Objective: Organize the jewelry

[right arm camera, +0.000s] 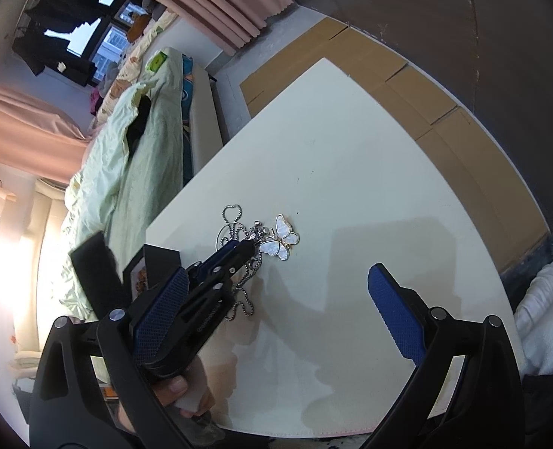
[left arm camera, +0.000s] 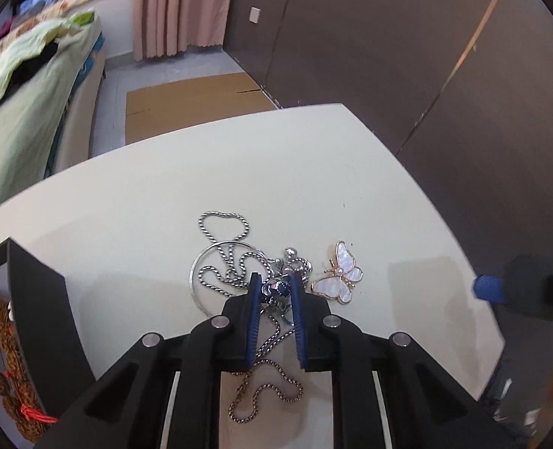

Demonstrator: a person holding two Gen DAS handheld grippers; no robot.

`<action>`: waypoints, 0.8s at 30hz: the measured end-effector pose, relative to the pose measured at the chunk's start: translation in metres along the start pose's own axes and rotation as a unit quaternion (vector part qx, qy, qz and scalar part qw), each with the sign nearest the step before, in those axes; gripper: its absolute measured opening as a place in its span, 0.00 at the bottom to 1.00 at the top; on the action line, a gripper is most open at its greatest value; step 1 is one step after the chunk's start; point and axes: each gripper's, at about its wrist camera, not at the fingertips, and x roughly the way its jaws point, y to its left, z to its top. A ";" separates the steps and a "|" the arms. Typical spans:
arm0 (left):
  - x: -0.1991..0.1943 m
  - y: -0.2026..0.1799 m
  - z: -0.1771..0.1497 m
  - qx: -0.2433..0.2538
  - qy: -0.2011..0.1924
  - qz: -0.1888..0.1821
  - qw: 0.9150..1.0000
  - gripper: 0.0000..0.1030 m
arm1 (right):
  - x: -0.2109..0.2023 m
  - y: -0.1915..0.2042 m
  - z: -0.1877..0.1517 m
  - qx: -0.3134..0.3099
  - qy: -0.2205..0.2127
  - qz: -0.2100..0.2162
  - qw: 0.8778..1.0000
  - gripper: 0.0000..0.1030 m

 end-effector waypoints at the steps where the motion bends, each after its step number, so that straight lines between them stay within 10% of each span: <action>1: -0.003 0.002 0.001 -0.006 -0.002 -0.006 1.000 0.12 | 0.002 0.001 0.001 -0.004 0.000 -0.005 1.000 0.92; 6: -0.023 0.015 0.005 -0.038 -0.009 -0.040 0.998 0.09 | 0.013 0.004 0.005 -0.025 0.004 -0.036 0.999 0.78; 24: -0.120 0.043 0.018 -0.103 -0.096 -0.090 0.986 0.09 | 0.062 0.043 0.003 -0.155 0.014 -0.116 0.981 0.76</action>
